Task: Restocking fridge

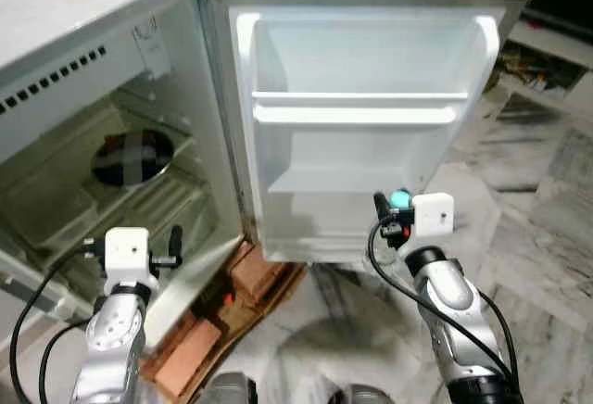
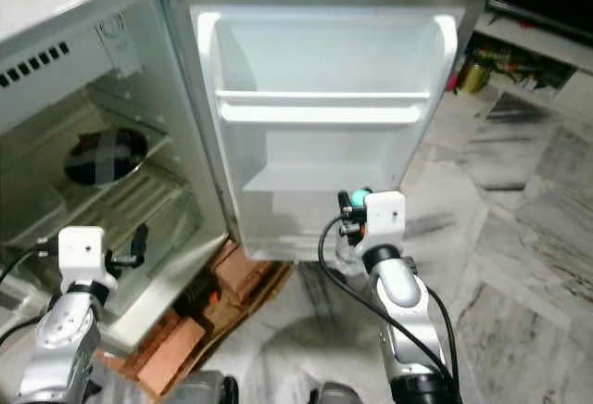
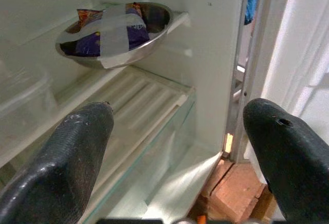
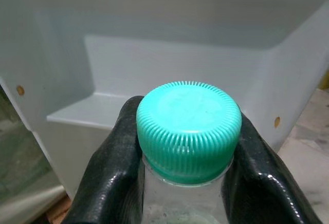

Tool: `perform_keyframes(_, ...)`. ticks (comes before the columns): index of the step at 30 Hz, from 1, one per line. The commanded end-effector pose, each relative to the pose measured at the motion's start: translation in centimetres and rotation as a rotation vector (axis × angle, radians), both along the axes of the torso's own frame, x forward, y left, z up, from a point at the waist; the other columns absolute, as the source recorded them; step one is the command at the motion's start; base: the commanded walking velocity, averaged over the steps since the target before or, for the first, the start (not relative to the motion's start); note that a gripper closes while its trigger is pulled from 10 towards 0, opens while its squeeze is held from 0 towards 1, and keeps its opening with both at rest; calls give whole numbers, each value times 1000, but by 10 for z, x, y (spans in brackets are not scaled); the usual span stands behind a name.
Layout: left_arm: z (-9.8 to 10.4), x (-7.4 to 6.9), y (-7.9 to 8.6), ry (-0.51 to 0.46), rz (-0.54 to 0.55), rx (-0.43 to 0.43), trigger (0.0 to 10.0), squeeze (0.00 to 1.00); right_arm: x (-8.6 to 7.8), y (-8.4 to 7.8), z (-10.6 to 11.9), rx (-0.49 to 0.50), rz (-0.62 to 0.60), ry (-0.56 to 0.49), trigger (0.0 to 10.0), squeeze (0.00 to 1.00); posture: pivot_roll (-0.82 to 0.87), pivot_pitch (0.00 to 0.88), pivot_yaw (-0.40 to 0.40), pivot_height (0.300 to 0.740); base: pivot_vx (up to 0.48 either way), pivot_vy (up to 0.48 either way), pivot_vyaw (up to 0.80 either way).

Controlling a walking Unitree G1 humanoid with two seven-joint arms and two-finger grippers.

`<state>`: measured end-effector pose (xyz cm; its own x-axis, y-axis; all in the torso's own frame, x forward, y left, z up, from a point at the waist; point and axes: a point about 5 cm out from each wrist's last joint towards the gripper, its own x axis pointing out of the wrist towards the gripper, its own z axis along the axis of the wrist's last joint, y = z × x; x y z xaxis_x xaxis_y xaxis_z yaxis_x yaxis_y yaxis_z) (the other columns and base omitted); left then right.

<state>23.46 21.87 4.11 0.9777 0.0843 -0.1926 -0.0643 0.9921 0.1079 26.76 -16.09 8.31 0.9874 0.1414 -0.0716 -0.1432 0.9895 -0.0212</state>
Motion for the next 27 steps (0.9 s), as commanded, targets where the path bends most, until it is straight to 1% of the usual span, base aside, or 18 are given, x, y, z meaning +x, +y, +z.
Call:
perform_keyframes(1,1,1,-5,-4,-28,-14,10000,0,1,-8,5,-3,-40,-21,10000,0,-34,53,-16,740,0,0,0)
perform_keyframes(7,4,1,-10,-28,-67,-41,10000,0,2,-9,7,-7,-53,-32,10000,0,-38,57,-15,740,0,0,0)
perform_keyframes(16,4,1,-11,-28,-74,-47,10000,0,3,-11,8,-13,-65,-36,10000,0,-41,61,-14,740,0,0,0)
perform_keyframes(24,4,0,-10,-27,-80,-53,10000,0,0,-11,5,-14,-61,-27,10000,0,-41,61,-13,740,0,0,0)
perform_keyframes(27,4,-1,-10,-28,-83,-56,10000,0,-2,-11,5,-13,-59,-24,10000,0,-40,61,-14,740,247,0,0)
